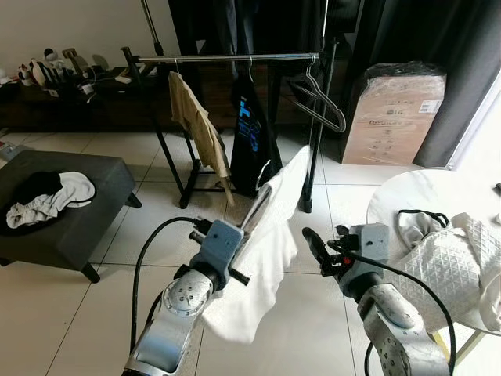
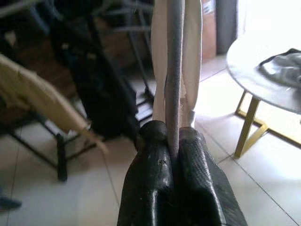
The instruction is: Hang hanger
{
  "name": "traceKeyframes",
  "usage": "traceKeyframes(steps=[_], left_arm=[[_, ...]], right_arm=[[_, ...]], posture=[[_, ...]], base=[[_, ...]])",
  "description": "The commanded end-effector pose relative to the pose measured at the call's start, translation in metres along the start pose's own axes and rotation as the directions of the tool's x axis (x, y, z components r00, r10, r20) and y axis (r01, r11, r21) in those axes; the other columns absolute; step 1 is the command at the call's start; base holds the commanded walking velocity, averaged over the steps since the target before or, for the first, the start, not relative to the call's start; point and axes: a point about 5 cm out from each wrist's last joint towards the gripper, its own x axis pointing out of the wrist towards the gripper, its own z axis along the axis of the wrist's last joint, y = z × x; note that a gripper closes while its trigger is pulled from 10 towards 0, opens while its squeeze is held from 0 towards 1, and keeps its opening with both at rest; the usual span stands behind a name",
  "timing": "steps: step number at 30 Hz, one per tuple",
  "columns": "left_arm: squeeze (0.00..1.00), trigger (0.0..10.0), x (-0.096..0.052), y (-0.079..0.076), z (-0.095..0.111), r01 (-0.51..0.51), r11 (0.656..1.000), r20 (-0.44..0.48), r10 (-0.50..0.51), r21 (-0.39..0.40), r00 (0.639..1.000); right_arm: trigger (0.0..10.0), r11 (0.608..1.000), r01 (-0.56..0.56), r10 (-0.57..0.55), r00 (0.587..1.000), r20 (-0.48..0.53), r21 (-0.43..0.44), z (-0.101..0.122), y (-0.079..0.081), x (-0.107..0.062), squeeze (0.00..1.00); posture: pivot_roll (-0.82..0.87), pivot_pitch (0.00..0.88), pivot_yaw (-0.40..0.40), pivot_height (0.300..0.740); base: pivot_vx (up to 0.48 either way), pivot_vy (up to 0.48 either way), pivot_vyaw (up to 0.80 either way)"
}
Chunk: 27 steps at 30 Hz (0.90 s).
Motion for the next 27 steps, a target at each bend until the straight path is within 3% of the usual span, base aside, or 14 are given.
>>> traceKeyframes(steps=[1, 9, 11, 14, 15, 16, 17, 18, 19, 27], left_arm=[[0.0, 10.0, 0.002, -0.001, 0.01, 0.014, 0.999, 0.042, -0.016, 0.048, 0.999], [0.0, 10.0, 0.004, -0.011, 0.007, 0.053, 0.996, 0.038, -0.056, 0.068, 0.998], [0.0, 10.0, 0.004, -0.013, 0.007, 0.06, 0.995, 0.032, -0.063, 0.077, 0.998], [0.0, 10.0, 0.004, -0.014, 0.008, 0.062, 0.995, 0.03, -0.065, 0.079, 0.997], [0.0, 10.0, 0.005, -0.015, 0.01, 0.07, 0.994, 0.028, -0.072, 0.082, 0.997], [0.0, 10.0, 0.005, -0.016, 0.011, 0.073, 0.994, 0.027, -0.076, 0.084, 0.997], [0.0, 10.0, 0.005, -0.017, 0.013, 0.077, 0.993, 0.029, -0.08, 0.086, 0.996], [0.0, 10.0, 0.005, -0.018, 0.014, 0.08, 0.993, 0.03, -0.083, 0.087, 0.996], [0.0, 10.0, 0.005, -0.019, 0.016, 0.088, 0.992, 0.035, -0.091, 0.087, 0.995], [0.0, 10.0, 0.005, -0.032, 0.024, 0.136, 0.986, 0.052, -0.141, 0.097, 0.989]], right_arm=[[10.0, 1.0, -0.006, 0.005, 0.999, 0.048, 0.012, 0.007, 0.003, -0.003, 0.0], [10.0, 0.97, -0.241, 0.24, 0.969, 0.054, 0.011, 0.01, 0.028, -0.01, 0.0], [10.0, 0.956, -0.294, 0.294, 0.956, -0.001, -0.02, 0.007, 0.031, -0.01, 1.0], [10.0, 0.955, -0.294, 0.294, 0.956, -0.008, -0.044, 0.007, 0.029, -0.01, 1.0], [10.0, 0.959, -0.276, 0.276, 0.961, -0.012, -0.069, 0.008, 0.026, -0.008, 0.87], [10.0, 0.961, -0.268, 0.268, 0.963, -0.013, -0.072, 0.008, 0.024, -0.007, 0.87], [10.0, 0.963, -0.26, 0.26, 0.965, -0.012, -0.07, 0.008, 0.022, -0.007, 0.74], [10.0, 0.964, -0.256, 0.256, 0.967, -0.012, -0.07, 0.009, 0.021, -0.007, 0.74], [10.0, 0.967, -0.246, 0.246, 0.969, -0.005, -0.07, 0.01, 0.021, -0.005, 0.0], [10.0, 0.976, -0.212, 0.214, 0.977, 0.027, -0.056, 0.016, 0.024, 0.0, 0.0]], posture=[[-0.18, 0.054, 0.058, 0.74], [-0.19, 0.059, 0.052, 0.74], [-0.19, 0.063, 0.044, 0.74], [-0.19, 0.066, 0.041, 0.74], [-0.18, 0.066, 0.038, 0.74], [-0.18, 0.066, 0.038, 0.74], [-0.18, 0.067, 0.037, 0.74], [-0.18, 0.067, 0.037, 0.74], [-0.18, 0.068, 0.037, 0.74], [-0.18, 0.072, 0.037, 0.74]], base=[[0.0, 0.0, 0.0], [0.0, 0.0, 0.0], [0.0, 0.0, 0.0], [0.0, 0.0, 0.0], [0.0, 0.0, 0.0], [0.0, 0.0, 0.0], [0.0, 0.0, 0.0], [0.0, 0.0, 0.0], [0.0, 0.0, 0.0], [0.0, 0.0, 0.0]])
